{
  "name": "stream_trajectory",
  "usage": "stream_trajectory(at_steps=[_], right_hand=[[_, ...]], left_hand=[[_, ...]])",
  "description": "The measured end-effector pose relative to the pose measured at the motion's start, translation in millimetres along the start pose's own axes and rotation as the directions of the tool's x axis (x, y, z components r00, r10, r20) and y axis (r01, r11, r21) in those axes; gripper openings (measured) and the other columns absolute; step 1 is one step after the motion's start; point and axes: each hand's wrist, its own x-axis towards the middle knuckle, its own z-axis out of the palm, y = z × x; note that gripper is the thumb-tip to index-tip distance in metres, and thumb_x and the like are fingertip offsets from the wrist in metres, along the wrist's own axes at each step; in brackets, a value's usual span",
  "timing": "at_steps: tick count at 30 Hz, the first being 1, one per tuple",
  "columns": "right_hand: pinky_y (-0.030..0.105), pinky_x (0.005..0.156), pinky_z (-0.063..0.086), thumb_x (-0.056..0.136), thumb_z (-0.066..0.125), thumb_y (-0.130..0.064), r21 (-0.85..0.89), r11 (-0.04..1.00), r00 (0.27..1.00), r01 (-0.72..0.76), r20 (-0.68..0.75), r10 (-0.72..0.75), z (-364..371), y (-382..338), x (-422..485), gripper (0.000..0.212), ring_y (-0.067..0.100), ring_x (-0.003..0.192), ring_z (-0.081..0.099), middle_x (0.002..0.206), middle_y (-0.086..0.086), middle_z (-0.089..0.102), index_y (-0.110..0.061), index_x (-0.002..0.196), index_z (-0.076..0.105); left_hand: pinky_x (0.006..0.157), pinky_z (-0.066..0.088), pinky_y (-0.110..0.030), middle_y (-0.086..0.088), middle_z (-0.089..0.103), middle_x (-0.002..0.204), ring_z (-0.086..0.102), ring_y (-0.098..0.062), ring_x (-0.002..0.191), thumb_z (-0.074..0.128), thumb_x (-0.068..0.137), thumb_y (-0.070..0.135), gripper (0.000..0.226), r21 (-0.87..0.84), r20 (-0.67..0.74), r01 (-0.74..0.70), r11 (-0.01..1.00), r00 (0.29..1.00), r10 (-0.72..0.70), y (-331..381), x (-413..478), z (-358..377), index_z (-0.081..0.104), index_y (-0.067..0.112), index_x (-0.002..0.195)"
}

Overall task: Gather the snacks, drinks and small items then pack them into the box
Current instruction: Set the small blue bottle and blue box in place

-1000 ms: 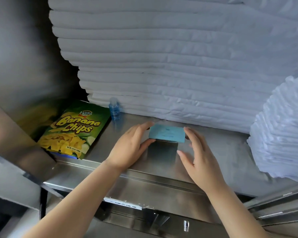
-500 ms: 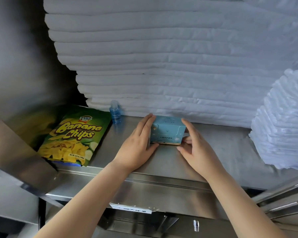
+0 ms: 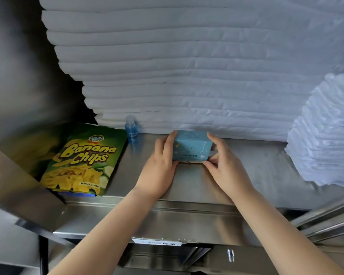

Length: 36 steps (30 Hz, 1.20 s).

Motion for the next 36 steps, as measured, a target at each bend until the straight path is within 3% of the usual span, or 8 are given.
stream_trajectory(at_steps=[3,7,15,18,21,25,30,36], right_hand=[[0.021,0.071,0.046,0.083,0.07,-0.014,-0.049,0.999,1.0,-0.009,-0.026,0.008,15,-20,21,0.06,0.021,0.089,0.065,0.123,0.009,0.059,-0.015,0.136,0.042],[0.041,0.083,0.052,0.087,0.065,-0.013,-0.061,0.998,1.0,0.003,0.028,-0.001,39,-45,48,0.059,0.03,0.107,0.06,0.133,0.012,0.053,-0.012,0.139,0.037],[0.038,0.08,0.052,0.087,0.064,-0.013,0.021,0.999,0.998,0.025,0.059,-0.027,52,-48,57,0.061,0.025,0.101,0.063,0.122,0.01,0.059,-0.014,0.14,0.034],[0.008,0.073,0.046,0.086,0.065,-0.014,0.153,0.988,0.997,-0.026,0.082,0.014,48,-45,46,0.077,-0.002,0.089,0.06,0.106,-0.017,0.056,-0.025,0.148,0.021],[-0.003,0.07,0.036,0.09,0.059,-0.01,0.22,0.973,0.993,-0.076,0.106,0.053,49,-43,39,0.066,-0.012,0.09,0.055,0.103,-0.028,0.051,-0.028,0.145,0.028],[0.0,0.074,0.037,0.093,0.051,-0.01,0.204,0.977,0.988,-0.052,0.155,0.02,55,-45,46,0.051,-0.003,0.094,0.055,0.12,-0.014,0.055,-0.03,0.139,0.04],[0.003,0.074,0.037,0.094,0.049,-0.009,0.194,0.981,0.984,-0.03,0.175,-0.004,56,-43,47,0.052,-0.003,0.091,0.054,0.119,-0.006,0.053,-0.03,0.141,0.04],[0.015,0.089,0.035,0.095,0.051,-0.023,0.09,0.99,0.966,-0.107,0.247,0.082,45,-39,38,0.065,0.004,0.116,0.049,0.138,-0.006,0.044,-0.027,0.151,0.016]], left_hand=[[0.081,0.047,-0.034,-0.018,0.042,0.125,0.054,-0.035,0.103,0.051,0.081,-0.012,0.072,0.03,-0.077,0.094,0.995,0.993,-0.091,-3,2,-1,0.023,0.002,0.145],[0.097,0.038,-0.033,-0.02,0.025,0.146,0.041,-0.036,0.124,0.047,0.086,-0.004,0.074,0.078,-0.068,0.258,0.963,0.965,-0.253,-11,-3,-7,0.004,-0.001,0.147],[0.11,0.02,-0.027,-0.01,0.003,0.158,0.016,-0.027,0.142,0.048,0.092,0.016,0.076,0.099,0.036,0.278,0.956,0.959,-0.282,-23,-17,-18,-0.001,0.007,0.149],[0.107,0.028,-0.031,-0.005,-0.007,0.158,0.022,-0.027,0.141,0.048,0.093,0.024,0.078,0.143,0.062,0.235,0.961,0.967,-0.245,-25,-26,-17,-0.004,0.011,0.15],[0.108,0.025,-0.03,-0.006,-0.015,0.157,0.019,-0.025,0.142,0.045,0.095,0.03,0.077,0.172,0.087,0.23,0.958,0.965,-0.247,-28,-26,-14,-0.007,0.013,0.15],[0.111,0.019,-0.029,-0.009,-0.016,0.157,0.013,-0.024,0.144,0.041,0.097,0.033,0.074,0.164,0.068,0.282,0.945,0.953,-0.296,-30,-21,-13,-0.006,0.013,0.15],[0.114,0.011,-0.027,-0.01,-0.015,0.156,0.003,-0.022,0.145,0.039,0.098,0.035,0.073,0.185,0.078,0.273,0.944,0.954,-0.291,-31,-21,-14,-0.008,0.012,0.149],[0.116,0.01,-0.031,-0.01,-0.011,0.157,-0.002,-0.02,0.146,0.039,0.097,0.033,0.071,0.267,0.065,0.221,0.938,0.967,-0.246,-26,-28,-10,-0.003,0.01,0.15]])
